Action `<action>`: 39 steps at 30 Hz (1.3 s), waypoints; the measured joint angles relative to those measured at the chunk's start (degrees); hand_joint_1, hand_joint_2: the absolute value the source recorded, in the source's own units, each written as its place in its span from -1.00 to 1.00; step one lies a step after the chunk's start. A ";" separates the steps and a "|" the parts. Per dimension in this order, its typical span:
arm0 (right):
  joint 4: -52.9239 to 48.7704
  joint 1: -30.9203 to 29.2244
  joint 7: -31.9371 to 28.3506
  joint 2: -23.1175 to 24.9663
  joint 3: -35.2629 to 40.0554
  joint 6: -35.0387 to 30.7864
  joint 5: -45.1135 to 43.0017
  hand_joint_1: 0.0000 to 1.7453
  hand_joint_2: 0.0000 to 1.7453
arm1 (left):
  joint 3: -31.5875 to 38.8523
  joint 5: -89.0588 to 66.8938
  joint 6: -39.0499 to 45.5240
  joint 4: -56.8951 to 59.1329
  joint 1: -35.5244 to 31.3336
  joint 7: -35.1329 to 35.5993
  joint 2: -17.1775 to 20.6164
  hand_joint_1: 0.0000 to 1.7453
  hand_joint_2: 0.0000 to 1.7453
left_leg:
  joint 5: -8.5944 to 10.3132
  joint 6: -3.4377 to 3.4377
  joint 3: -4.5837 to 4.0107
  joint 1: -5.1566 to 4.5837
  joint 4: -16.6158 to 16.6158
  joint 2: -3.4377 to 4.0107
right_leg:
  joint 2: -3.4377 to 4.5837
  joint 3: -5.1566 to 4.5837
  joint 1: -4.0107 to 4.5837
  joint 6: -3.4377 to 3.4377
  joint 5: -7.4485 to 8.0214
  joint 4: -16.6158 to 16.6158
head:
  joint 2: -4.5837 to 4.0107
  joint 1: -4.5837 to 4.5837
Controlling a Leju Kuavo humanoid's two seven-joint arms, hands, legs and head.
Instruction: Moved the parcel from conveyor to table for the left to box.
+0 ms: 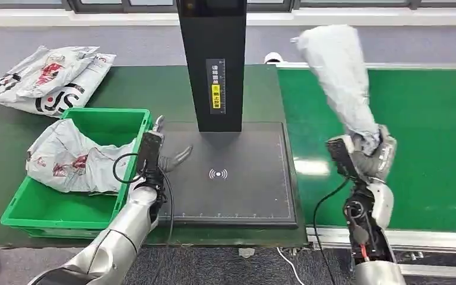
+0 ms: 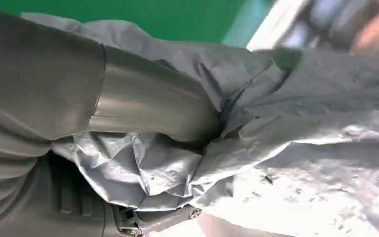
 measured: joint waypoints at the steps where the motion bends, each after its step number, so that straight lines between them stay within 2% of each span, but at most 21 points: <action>1: -0.09 0.47 2.01 0.78 2.94 3.92 0.61 1.00 1.00 | 0.09 0.00 0.17 -0.43 -0.01 -0.17 0.04 -1.00 1.00 | 0.00 -0.01 0.01 0.01 0.00 0.04 | 0.03 -0.02 0.01 -0.04 0.00 0.00 | 0.00 0.00; 4: 0.13 2.41 5.91 2.33 10.29 12.18 0.83 1.00 1.00 | 0.46 0.00 0.24 -1.40 -0.03 -0.33 0.07 -1.00 1.00 | 0.02 -0.03 -0.01 0.02 -0.01 -0.05 | -0.06 -0.03 0.04 -0.09 -0.03 0.00 | -0.02 -0.02; 7: 0.39 3.71 5.98 3.08 14.99 13.01 -0.11 1.00 1.00 | 0.48 0.00 0.39 -1.81 -0.03 -0.30 0.13 -1.00 1.00 | 0.03 -0.05 -0.06 0.04 -0.02 -0.16 | -0.14 -0.03 0.04 -0.13 -0.06 0.01 | 0.00 0.00; 12: 0.55 3.75 6.35 3.04 18.04 13.69 -0.61 1.00 1.00 | 0.52 0.00 0.46 -2.14 -0.04 -0.37 0.24 -1.00 1.00 | 0.00 -0.04 -0.05 0.05 -0.02 -0.09 | -0.08 -0.05 -0.06 -0.13 -0.06 0.00 | 0.00 0.00; 18: 2.94 4.03 10.68 2.66 21.19 20.71 2.43 0.98 1.00 | 0.94 1.03 2.19 -2.93 -0.01 -2.03 0.26 -1.00 1.00 | 0.00 -0.04 -0.05 0.03 -0.01 -0.10 | -0.07 -0.06 -0.05 -0.13 -0.06 -0.01 | -0.02 0.00; 19: 4.63 3.83 11.34 2.32 22.23 22.27 3.25 -0.80 1.00 | 1.07 1.35 2.29 -3.28 -0.02 -2.23 0.24 -1.00 1.00 | 0.00 -0.05 -0.05 0.04 -0.01 -0.10 | -0.07 -0.06 -0.02 -0.13 -0.06 -0.01 | 0.00 0.00; 20: 5.65 3.77 11.51 1.88 23.11 23.14 3.61 -1.00 1.00 | 1.16 1.46 2.29 -3.56 -0.02 -2.36 0.20 -1.00 1.00 | 0.00 -0.05 -0.05 0.04 -0.01 -0.11 | -0.07 -0.05 -0.02 -0.13 -0.06 -0.01 | -0.02 0.00; 23: 7.70 2.94 11.16 0.63 25.45 24.58 3.93 -1.00 1.00 | 1.46 2.03 2.71 -3.96 0.00 -2.99 0.15 -1.00 1.00 | -0.06 -0.11 0.11 0.03 -0.01 0.00 | -0.02 0.02 0.01 -0.13 -0.06 -0.02 | 0.00 0.00; 26: 7.67 3.34 9.17 -0.83 26.52 22.19 1.61 -1.00 1.00 | 1.49 3.24 3.80 -5.42 0.78 -4.98 0.11 -1.00 1.00 | -0.08 -0.10 0.21 0.03 -0.01 0.03 | -0.02 0.14 0.01 -0.14 -0.08 -0.02 | 0.00 0.00; 36: 0.22 6.92 5.59 -1.97 25.41 19.99 -4.57 -1.00 1.00 | 1.51 4.44 5.07 -12.94 5.10 -5.66 0.15 -1.00 1.00 | -0.06 -0.11 0.17 0.02 -0.01 0.03 | -0.02 0.12 0.01 -0.15 -0.07 -0.02 | 0.00 0.00; 39: -1.82 8.02 1.45 -2.01 24.16 17.56 -7.79 -1.00 1.00 | 1.49 3.78 4.57 -14.19 5.62 -5.66 0.15 -1.00 1.00 | -0.07 -0.11 0.14 0.02 -0.01 0.01 | -0.03 0.09 0.01 -0.15 -0.07 -0.02 | 0.00 0.00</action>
